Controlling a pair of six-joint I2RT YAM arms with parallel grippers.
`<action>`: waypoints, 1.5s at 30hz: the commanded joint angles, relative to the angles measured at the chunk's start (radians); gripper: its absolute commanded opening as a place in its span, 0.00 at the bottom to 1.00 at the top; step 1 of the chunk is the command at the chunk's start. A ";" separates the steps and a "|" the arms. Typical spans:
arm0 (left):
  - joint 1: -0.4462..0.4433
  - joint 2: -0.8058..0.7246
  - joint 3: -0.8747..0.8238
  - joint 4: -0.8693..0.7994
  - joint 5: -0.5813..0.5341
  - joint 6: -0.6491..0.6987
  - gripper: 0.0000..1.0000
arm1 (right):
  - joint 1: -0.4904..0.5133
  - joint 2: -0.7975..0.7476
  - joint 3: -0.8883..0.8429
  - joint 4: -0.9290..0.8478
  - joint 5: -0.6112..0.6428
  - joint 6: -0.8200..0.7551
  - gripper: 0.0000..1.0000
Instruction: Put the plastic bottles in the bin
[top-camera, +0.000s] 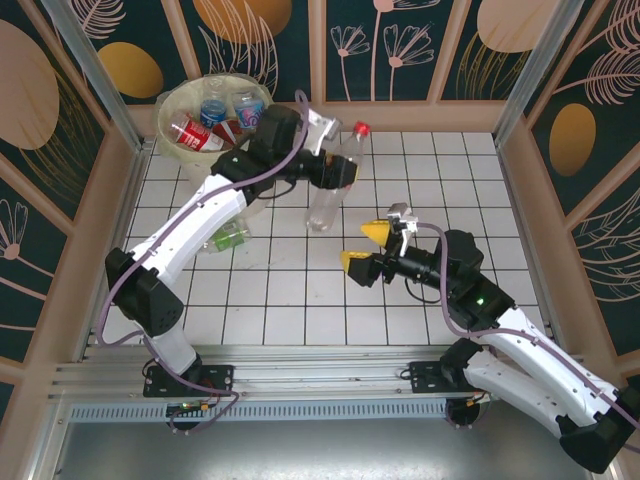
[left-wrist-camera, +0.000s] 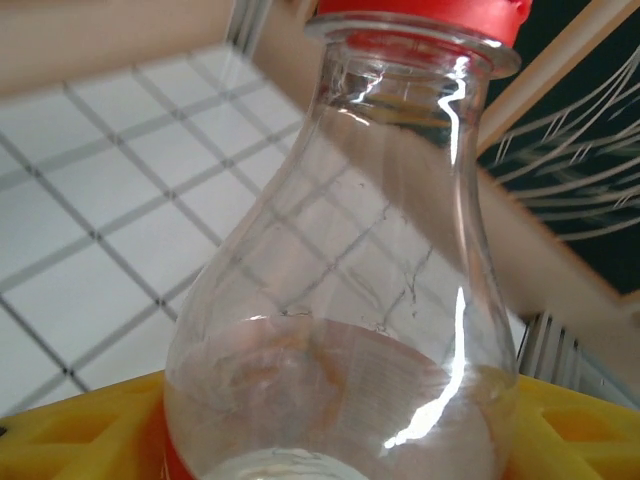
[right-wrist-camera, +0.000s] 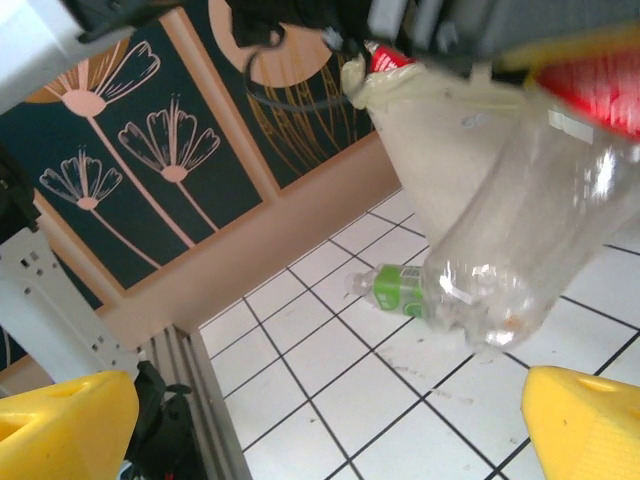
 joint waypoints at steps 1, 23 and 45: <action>0.010 0.011 0.073 0.076 -0.039 0.006 0.67 | -0.005 -0.020 0.006 0.062 0.060 0.011 0.99; 0.397 -0.128 0.183 0.230 -0.522 0.030 0.65 | 0.002 0.026 0.003 0.088 0.021 0.051 0.99; 0.524 0.158 0.281 0.403 -0.609 0.261 0.63 | 0.035 0.039 -0.034 0.096 0.059 0.075 0.99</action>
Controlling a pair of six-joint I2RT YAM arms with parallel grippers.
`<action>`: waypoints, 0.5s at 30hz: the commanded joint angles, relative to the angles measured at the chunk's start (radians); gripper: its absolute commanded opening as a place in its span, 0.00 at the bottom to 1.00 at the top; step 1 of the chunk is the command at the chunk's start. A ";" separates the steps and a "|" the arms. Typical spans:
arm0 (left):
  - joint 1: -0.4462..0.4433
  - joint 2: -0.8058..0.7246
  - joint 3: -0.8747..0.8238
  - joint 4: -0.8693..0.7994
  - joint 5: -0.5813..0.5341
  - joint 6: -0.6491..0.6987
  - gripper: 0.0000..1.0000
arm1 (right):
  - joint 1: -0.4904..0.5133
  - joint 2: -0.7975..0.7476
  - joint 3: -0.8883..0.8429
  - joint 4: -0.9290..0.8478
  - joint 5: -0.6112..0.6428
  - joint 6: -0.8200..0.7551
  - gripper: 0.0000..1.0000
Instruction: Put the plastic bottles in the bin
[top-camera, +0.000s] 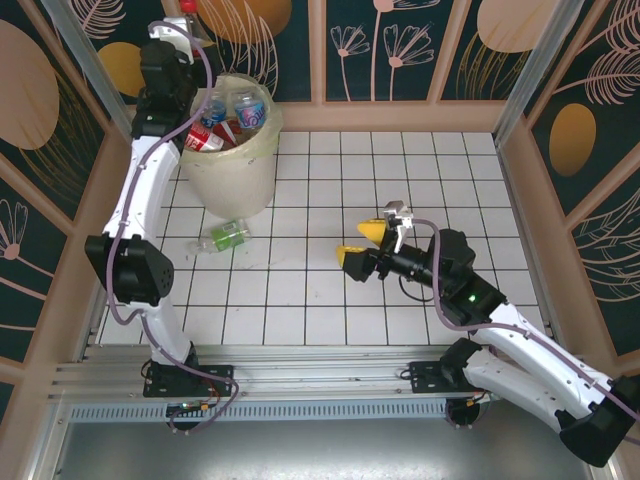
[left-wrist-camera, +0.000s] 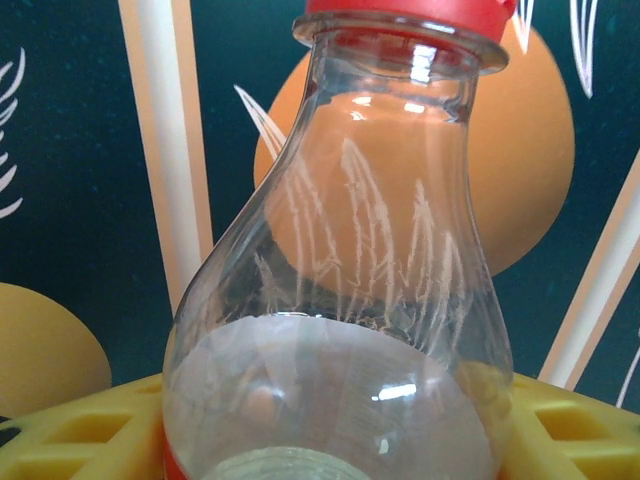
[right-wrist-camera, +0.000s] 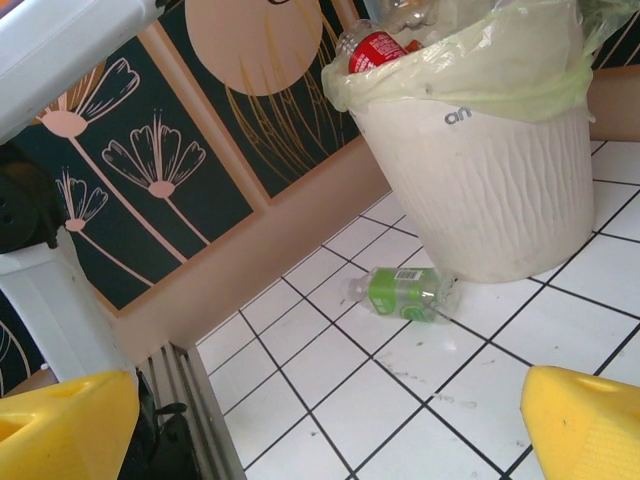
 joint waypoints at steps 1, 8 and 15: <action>0.004 0.014 0.048 0.054 -0.041 0.073 0.63 | 0.011 -0.009 -0.012 0.029 0.017 0.017 0.99; 0.010 0.071 0.051 0.025 -0.067 0.143 0.64 | 0.017 -0.014 -0.026 0.024 0.032 0.021 0.99; 0.024 0.115 0.033 0.014 -0.084 0.150 0.65 | 0.027 -0.009 -0.035 0.038 0.037 0.032 0.99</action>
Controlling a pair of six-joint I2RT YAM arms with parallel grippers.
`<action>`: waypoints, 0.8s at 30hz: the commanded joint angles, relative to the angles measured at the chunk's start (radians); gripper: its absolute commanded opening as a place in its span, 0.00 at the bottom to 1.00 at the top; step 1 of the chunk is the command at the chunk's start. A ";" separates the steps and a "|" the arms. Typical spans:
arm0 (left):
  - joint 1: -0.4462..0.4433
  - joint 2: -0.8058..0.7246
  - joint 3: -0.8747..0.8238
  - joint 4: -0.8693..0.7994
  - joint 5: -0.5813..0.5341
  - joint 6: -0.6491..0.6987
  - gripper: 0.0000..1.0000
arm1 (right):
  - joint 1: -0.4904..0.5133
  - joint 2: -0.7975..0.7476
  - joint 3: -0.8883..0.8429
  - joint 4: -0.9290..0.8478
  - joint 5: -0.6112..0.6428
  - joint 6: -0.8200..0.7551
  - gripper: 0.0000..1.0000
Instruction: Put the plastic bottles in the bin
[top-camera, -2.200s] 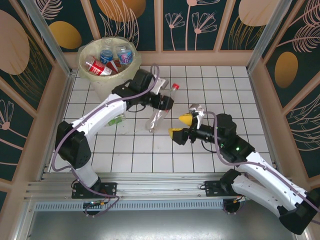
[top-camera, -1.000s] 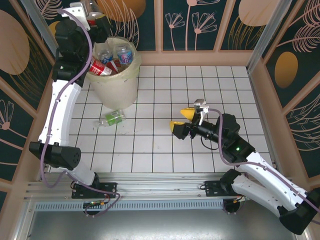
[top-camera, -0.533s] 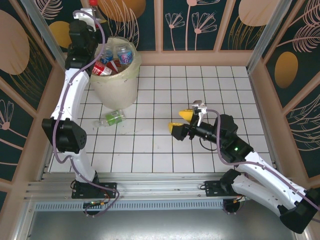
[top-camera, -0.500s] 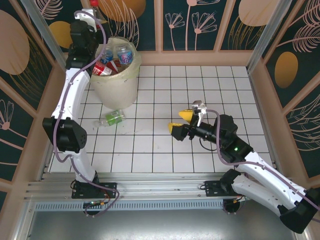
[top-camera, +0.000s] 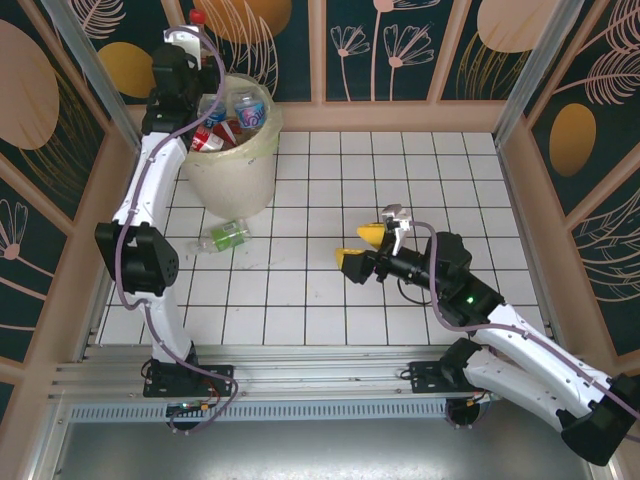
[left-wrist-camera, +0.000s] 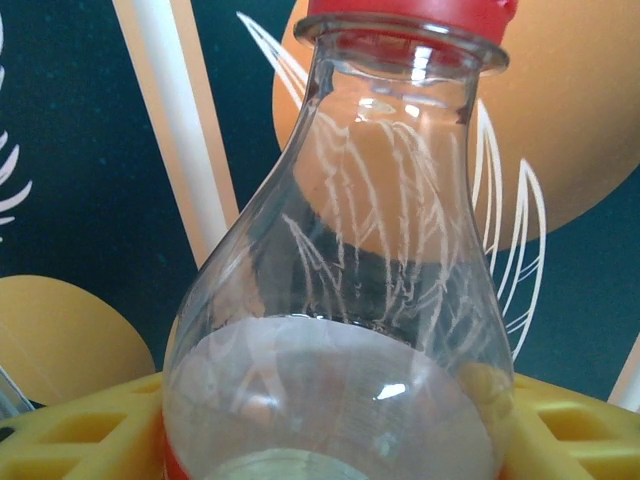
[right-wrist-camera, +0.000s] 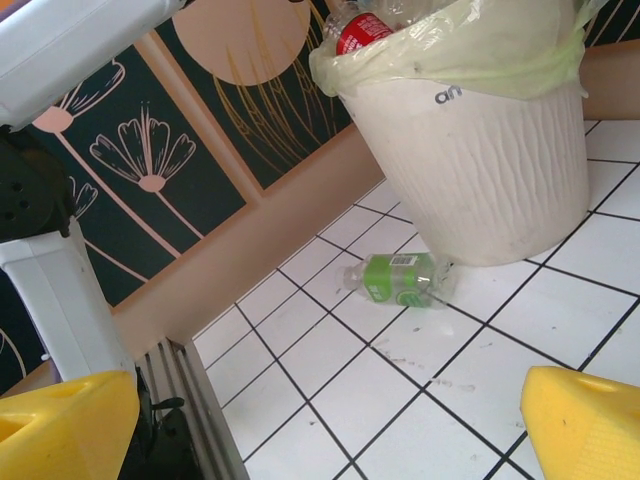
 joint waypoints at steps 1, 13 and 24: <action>0.021 0.034 0.010 0.000 -0.039 0.025 0.65 | 0.011 -0.006 -0.013 0.041 0.012 0.012 0.99; 0.060 -0.001 -0.116 -0.009 -0.005 -0.021 0.67 | 0.014 0.053 -0.009 0.079 -0.002 0.010 0.99; 0.061 0.023 0.043 -0.060 0.110 -0.013 0.59 | 0.017 0.049 0.003 0.054 0.010 -0.002 0.99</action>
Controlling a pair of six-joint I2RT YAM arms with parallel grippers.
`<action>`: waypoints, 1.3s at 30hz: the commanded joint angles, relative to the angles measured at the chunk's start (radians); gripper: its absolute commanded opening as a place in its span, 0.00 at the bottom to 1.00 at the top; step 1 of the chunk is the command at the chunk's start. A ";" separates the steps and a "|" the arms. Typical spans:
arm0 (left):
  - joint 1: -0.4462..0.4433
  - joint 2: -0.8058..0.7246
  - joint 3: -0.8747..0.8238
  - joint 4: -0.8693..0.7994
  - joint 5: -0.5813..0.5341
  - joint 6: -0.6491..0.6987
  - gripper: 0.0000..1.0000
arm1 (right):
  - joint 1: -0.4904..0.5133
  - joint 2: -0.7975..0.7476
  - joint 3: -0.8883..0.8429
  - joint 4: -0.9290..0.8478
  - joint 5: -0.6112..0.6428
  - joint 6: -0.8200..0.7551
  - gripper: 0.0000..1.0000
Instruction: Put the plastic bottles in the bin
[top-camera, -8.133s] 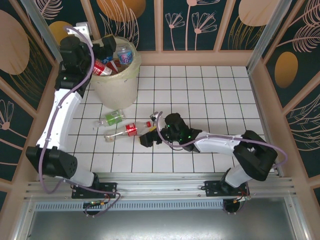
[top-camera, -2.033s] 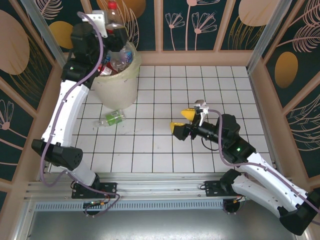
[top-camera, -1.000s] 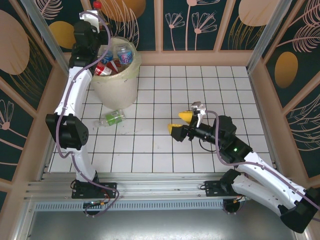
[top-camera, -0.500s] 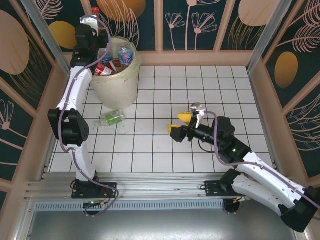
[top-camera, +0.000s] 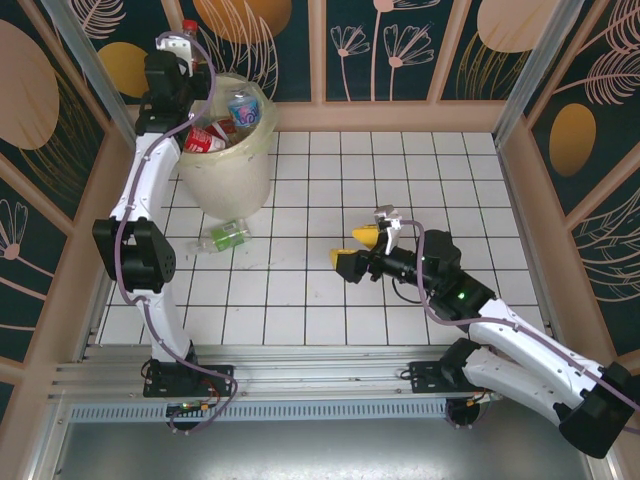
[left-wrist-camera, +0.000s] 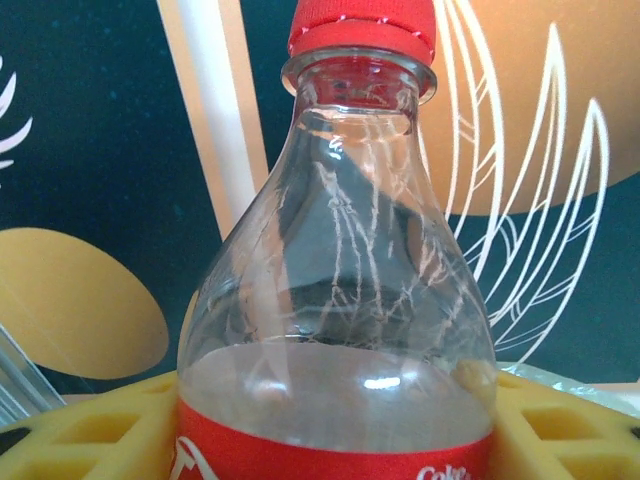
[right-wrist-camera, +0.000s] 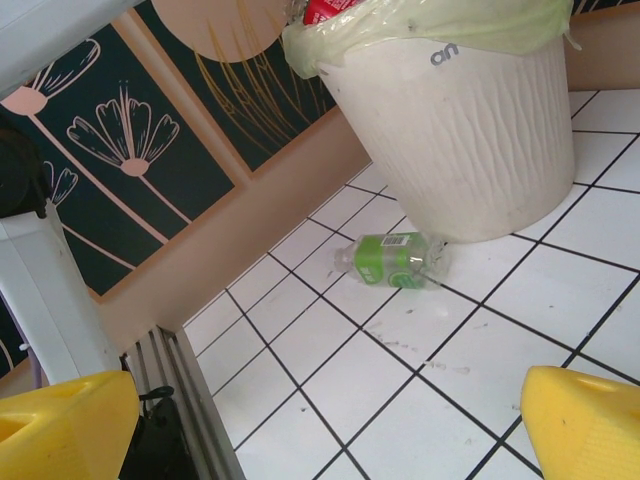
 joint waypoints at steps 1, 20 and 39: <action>0.006 0.010 0.066 -0.039 0.070 0.007 0.60 | 0.010 -0.013 0.017 0.021 0.008 -0.007 0.98; 0.006 -0.002 0.190 -0.112 0.125 -0.473 0.57 | 0.016 -0.017 0.005 0.026 0.015 0.002 0.99; 0.006 0.009 0.048 -0.261 0.180 -0.800 0.59 | 0.020 -0.051 -0.023 0.024 0.028 0.007 0.98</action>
